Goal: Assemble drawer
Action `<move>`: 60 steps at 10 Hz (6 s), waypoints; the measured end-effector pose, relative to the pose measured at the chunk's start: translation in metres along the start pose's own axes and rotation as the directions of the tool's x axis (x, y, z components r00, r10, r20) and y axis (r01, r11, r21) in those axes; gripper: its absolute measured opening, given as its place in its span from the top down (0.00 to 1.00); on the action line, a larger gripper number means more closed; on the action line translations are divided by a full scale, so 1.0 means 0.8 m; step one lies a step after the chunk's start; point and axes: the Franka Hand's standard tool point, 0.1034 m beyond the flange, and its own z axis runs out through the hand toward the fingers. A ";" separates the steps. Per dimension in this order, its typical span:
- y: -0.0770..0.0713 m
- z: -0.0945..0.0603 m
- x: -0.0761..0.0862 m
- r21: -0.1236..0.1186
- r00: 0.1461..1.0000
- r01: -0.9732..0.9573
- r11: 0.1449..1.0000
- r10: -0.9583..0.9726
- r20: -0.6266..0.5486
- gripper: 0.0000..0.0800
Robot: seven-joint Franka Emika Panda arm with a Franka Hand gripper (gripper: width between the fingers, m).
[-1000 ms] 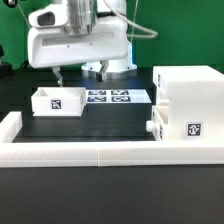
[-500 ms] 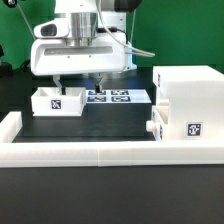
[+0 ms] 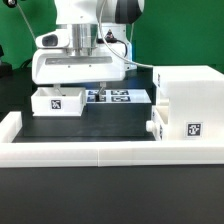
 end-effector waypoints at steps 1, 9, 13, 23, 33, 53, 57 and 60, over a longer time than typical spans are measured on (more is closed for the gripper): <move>0.000 0.000 0.000 0.000 1.000 0.000 1.000 0.000 0.000 0.19; -0.009 0.006 -0.008 0.004 0.996 -0.092 0.996 0.092 0.017 0.19; -0.004 0.006 -0.010 0.003 0.994 -0.105 0.994 0.105 0.020 0.35; -0.004 0.006 -0.010 0.003 0.996 -0.091 0.996 0.090 0.020 0.95; -0.003 -0.016 0.020 0.045 0.885 0.463 0.885 -0.464 0.028 0.95; -0.025 -0.049 0.137 0.143 0.281 0.949 0.281 -0.959 0.026 0.95; -0.056 -0.051 0.173 0.152 0.264 0.953 0.263 -0.964 0.011 0.95; -0.053 -0.050 0.173 0.138 0.268 0.954 0.267 -0.963 0.009 0.95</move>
Offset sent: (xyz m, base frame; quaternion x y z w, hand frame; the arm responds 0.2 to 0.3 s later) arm 0.0000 0.0000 0.0000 0.0000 0.0000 0.0000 1.0000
